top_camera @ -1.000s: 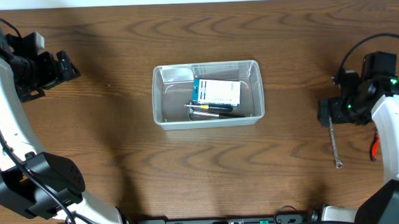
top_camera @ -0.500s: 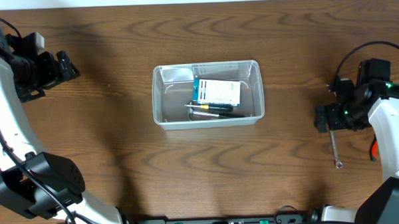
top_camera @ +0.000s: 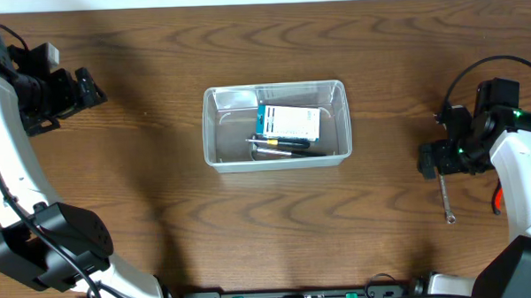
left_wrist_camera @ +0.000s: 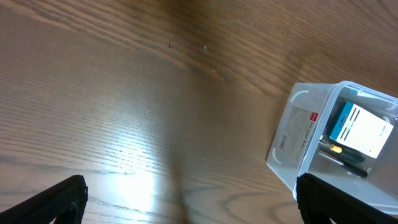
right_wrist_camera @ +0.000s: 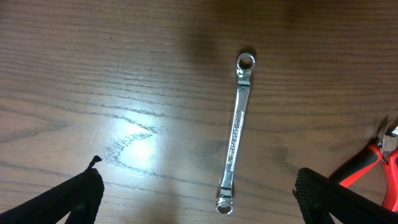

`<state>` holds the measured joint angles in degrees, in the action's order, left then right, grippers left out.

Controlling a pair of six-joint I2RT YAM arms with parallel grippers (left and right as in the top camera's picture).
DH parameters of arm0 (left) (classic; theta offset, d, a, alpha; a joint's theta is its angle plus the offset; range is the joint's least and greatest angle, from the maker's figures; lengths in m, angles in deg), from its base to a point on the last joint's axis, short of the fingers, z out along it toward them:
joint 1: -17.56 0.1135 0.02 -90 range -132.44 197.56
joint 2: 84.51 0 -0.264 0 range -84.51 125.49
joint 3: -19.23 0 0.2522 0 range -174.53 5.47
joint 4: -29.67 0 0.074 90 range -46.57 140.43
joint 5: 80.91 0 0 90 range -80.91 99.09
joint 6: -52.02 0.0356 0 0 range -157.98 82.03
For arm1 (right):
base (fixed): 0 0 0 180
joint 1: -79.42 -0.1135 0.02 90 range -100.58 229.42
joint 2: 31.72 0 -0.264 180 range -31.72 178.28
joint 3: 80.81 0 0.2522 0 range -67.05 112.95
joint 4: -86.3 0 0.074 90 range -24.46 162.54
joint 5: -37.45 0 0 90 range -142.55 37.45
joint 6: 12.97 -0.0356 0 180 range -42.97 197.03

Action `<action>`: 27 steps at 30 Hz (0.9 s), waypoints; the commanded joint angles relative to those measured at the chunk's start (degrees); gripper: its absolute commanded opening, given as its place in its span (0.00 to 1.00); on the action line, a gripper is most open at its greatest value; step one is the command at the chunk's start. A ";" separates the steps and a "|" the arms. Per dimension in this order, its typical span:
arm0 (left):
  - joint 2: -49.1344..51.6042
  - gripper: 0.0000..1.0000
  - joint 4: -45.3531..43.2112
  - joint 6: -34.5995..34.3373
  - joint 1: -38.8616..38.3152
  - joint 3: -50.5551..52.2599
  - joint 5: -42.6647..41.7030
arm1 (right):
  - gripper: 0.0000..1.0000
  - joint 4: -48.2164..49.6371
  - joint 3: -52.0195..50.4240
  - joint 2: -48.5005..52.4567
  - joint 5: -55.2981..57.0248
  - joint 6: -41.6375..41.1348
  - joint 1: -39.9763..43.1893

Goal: Pack container

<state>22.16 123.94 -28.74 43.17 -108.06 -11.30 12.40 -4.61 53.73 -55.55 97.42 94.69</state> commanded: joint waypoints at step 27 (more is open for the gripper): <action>0.59 0.98 -0.02 0.33 -0.02 0.07 0.48 | 0.99 -2.40 -2.21 3.93 8.81 -0.59 6.32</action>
<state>22.18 123.94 -28.74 43.17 -108.06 -11.30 9.56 -6.76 57.21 -47.79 96.96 99.98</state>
